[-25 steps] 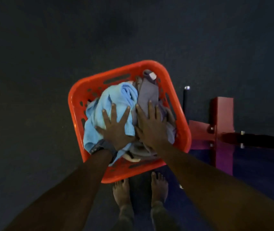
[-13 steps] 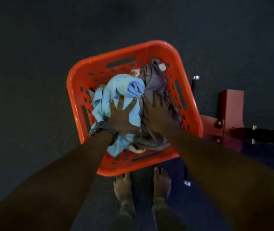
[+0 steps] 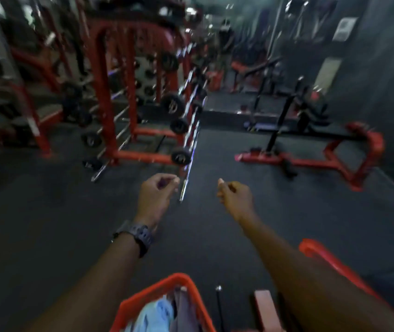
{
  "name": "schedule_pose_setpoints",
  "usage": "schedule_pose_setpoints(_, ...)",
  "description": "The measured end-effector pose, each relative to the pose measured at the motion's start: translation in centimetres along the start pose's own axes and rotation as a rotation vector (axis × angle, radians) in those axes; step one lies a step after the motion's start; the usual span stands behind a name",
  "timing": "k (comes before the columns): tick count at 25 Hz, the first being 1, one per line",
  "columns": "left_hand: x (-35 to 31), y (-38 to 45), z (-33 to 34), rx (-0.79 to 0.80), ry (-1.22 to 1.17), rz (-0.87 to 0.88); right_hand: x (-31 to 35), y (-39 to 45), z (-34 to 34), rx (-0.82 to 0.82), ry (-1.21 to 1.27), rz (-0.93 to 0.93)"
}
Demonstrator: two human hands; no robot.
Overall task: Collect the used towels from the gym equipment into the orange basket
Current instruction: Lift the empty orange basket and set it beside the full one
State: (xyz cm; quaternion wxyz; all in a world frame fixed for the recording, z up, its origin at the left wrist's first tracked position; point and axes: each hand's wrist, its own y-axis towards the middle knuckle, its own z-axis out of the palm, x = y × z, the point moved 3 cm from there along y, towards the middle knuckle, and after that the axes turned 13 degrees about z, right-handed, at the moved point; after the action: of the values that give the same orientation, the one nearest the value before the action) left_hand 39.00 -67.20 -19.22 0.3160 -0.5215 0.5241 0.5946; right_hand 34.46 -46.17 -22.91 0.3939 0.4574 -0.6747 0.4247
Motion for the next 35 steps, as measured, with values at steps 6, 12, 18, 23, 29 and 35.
schedule_pose_setpoints(6,-20.2,0.5,2.8,0.109,-0.14,0.211,15.7,-10.4,-16.3,-0.179,0.172,-0.159)
schedule_pose_setpoints(12,-14.2,-5.3,11.7,0.298,-0.139,0.081,5.5,-14.6,-24.4,-0.372,0.028,-0.017)
schedule_pose_setpoints(18,-5.1,-16.2,23.3,0.55,-0.06,-0.096,-11.0,-15.9,-33.2,-0.509,-0.091,0.273)
schedule_pose_setpoints(23,2.8,-24.5,33.4,0.836,0.179,-0.054,-25.9,-14.7,-37.4,-0.526,-0.152,0.454)
schedule_pose_setpoints(29,14.3,-34.5,42.8,1.571,0.894,0.481,-46.0,-11.8,-38.8,-0.423,-0.298,0.685)
schedule_pose_setpoints(35,15.7,-35.1,44.4,1.649,1.196,0.8,-50.6,-9.3,-39.1,-0.437,-0.196,0.629)
